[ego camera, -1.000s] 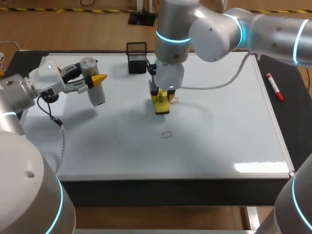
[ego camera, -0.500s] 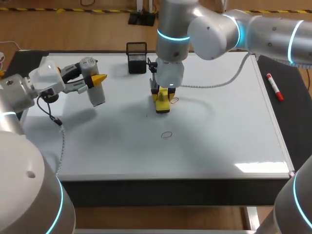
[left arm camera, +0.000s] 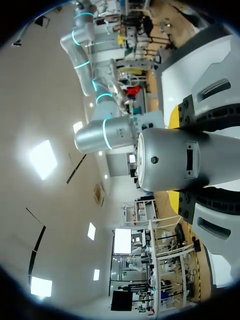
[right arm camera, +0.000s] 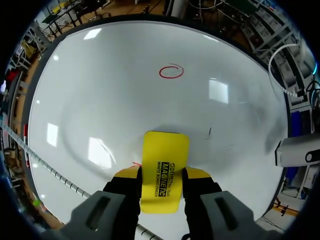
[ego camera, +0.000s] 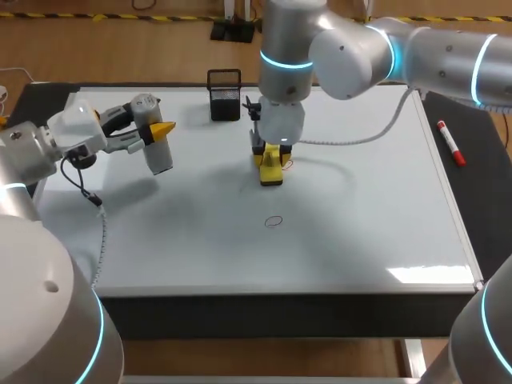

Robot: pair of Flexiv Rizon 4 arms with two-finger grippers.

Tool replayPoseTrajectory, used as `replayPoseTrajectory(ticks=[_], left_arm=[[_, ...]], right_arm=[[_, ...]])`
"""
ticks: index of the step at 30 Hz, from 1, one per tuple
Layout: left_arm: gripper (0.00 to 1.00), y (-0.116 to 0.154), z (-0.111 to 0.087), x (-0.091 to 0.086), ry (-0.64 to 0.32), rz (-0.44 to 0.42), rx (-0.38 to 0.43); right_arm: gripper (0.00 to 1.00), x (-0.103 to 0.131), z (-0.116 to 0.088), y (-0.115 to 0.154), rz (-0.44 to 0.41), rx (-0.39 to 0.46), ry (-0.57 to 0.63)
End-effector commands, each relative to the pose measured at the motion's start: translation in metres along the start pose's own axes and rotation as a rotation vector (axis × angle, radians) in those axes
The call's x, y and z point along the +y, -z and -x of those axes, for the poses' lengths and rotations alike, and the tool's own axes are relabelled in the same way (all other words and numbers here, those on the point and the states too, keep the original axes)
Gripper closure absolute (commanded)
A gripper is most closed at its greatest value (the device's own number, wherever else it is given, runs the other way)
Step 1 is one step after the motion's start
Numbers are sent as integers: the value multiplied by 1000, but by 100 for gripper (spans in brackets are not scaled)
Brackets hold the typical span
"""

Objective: Pick up the inspection probe, press it on each red-marked spot on the whiteboard one by one, put down the probe, pick up the eraser, and wipe off all the red marks.

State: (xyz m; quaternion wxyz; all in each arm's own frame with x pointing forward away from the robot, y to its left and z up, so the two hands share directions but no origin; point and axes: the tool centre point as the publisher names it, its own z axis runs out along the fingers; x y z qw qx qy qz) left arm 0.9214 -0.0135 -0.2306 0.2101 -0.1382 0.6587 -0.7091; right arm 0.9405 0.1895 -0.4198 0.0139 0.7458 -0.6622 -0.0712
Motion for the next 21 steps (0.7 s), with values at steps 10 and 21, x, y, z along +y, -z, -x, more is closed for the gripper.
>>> replayPoseTrajectory(ticks=[10,21], left_arm=[[100,0,0,-1,-1,-2,-2],[100,0,0,-1,-1,-2,-2]], right_arm=[[100,-6,-28,-2,4,15,-58],[100,-13,-58,6,-18,23,-121]])
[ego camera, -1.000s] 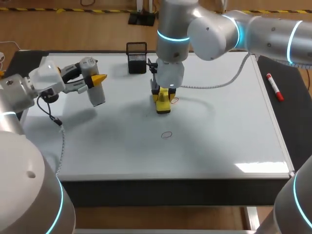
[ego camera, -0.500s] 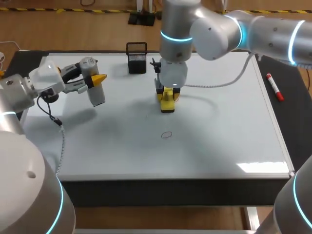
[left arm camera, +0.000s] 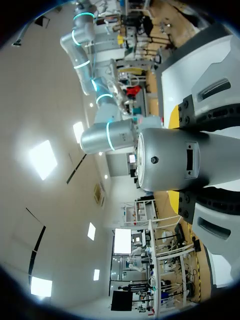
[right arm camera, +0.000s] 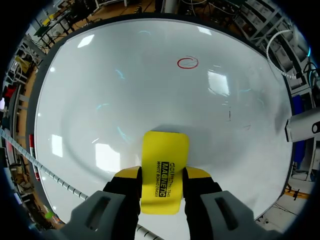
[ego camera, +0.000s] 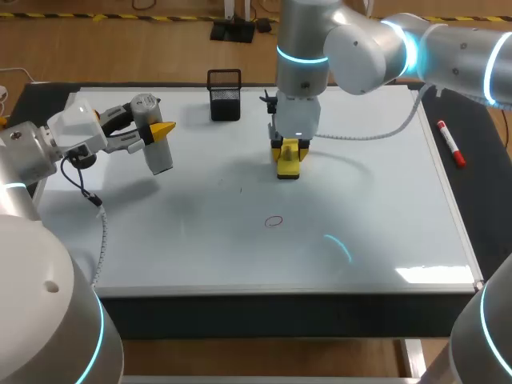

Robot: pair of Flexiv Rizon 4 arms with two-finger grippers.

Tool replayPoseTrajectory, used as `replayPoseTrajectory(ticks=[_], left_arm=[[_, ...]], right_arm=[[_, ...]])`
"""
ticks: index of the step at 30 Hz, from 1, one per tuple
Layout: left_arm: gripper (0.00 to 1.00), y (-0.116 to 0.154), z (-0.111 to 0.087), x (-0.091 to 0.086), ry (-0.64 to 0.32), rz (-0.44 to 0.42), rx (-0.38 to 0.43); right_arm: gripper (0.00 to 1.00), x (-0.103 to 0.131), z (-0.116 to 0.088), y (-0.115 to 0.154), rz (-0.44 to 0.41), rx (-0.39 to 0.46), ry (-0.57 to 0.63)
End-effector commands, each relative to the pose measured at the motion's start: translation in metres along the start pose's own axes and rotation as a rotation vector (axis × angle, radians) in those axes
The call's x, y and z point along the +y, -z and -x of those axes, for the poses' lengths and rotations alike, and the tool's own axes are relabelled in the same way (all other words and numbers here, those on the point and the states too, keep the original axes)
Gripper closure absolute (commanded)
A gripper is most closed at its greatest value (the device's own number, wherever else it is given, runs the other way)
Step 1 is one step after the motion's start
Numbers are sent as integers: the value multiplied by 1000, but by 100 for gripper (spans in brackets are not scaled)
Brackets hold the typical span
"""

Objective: Pick up the inspection probe, press it on each red-marked spot on the whiteboard one by one, put down the probe, pick up the eraser, and wipe off all the red marks.

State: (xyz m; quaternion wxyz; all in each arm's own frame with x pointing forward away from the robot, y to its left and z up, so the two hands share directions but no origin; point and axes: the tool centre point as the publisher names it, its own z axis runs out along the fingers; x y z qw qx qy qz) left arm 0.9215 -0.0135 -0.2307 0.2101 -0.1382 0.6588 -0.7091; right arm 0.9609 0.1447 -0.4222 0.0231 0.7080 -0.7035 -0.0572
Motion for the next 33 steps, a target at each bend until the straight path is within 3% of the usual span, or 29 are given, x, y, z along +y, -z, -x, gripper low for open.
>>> replayPoseTrajectory(ticks=[1,13,21,33], left_arm=[[100,0,0,-1,-1,-2,-2],[100,0,0,-1,-1,-2,-2],[100,0,0,-1,-1,-2,-2],[100,0,0,-1,-1,-2,-2]], right_arm=[[100,0,-14,2,-9,-4,-12],[100,-4,-33,9,-26,0,-48],[100,-4,-38,39,-70,-18,-50],[100,-28,-93,75,-129,3,-156]])
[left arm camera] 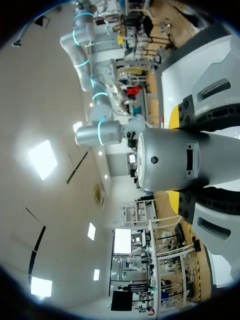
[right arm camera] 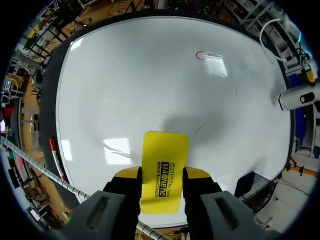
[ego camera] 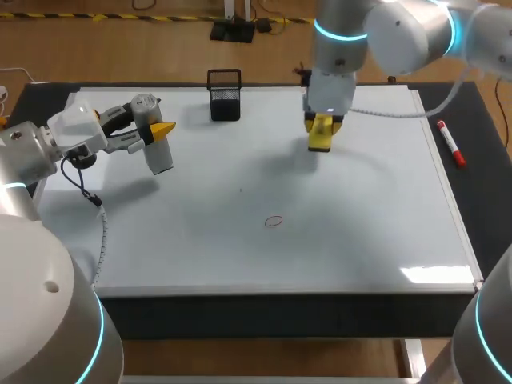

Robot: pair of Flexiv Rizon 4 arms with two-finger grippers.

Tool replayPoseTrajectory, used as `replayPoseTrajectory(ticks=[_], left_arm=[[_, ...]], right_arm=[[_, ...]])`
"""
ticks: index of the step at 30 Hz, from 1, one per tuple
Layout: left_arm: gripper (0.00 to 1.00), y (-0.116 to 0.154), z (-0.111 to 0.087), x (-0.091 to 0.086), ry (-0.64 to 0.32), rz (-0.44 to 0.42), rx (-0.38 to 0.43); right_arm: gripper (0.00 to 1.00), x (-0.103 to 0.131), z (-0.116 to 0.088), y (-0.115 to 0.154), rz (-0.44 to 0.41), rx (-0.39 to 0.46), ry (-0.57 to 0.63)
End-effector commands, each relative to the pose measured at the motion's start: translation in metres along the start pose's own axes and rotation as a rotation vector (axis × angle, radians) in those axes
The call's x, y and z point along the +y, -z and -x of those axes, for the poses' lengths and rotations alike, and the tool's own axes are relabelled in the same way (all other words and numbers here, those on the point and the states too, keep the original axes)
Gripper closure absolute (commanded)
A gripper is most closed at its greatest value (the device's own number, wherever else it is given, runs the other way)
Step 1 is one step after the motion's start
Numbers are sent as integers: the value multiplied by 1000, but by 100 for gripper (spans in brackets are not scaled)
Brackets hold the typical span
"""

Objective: Pick up the inspection probe, press it on each red-marked spot on the whiteboard one by one, put down the probe, pick up the eraser, and wipe off all the red marks.

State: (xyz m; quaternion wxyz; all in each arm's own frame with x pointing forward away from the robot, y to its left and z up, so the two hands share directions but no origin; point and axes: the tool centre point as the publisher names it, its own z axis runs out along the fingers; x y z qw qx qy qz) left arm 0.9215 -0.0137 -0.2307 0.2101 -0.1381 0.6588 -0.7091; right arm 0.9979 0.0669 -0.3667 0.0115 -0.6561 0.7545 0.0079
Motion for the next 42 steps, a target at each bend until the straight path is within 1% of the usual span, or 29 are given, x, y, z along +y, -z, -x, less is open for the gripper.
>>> replayPoseTrajectory(ticks=[1,6,16,21,24,29,42], left_arm=[[100,0,0,-1,-1,-2,-2],[100,0,0,-1,-1,-2,-2],[100,0,0,-1,-1,-2,-2],[100,0,0,-1,-1,-2,-2],[100,0,0,-1,-1,-2,-2],[100,0,0,-1,-1,-2,-2],[100,0,0,-1,-1,-2,-2]], right_arm=[[100,-4,-23,13,-7,-13,-23],[100,-17,-52,16,-23,-6,-85],[100,-31,-108,17,-24,-6,-203],[100,-35,-126,12,-3,-20,-240],[100,-37,-132,8,4,-14,-251],[100,-38,-136,5,15,-15,-270],[100,-38,-136,5,15,-15,-270]])
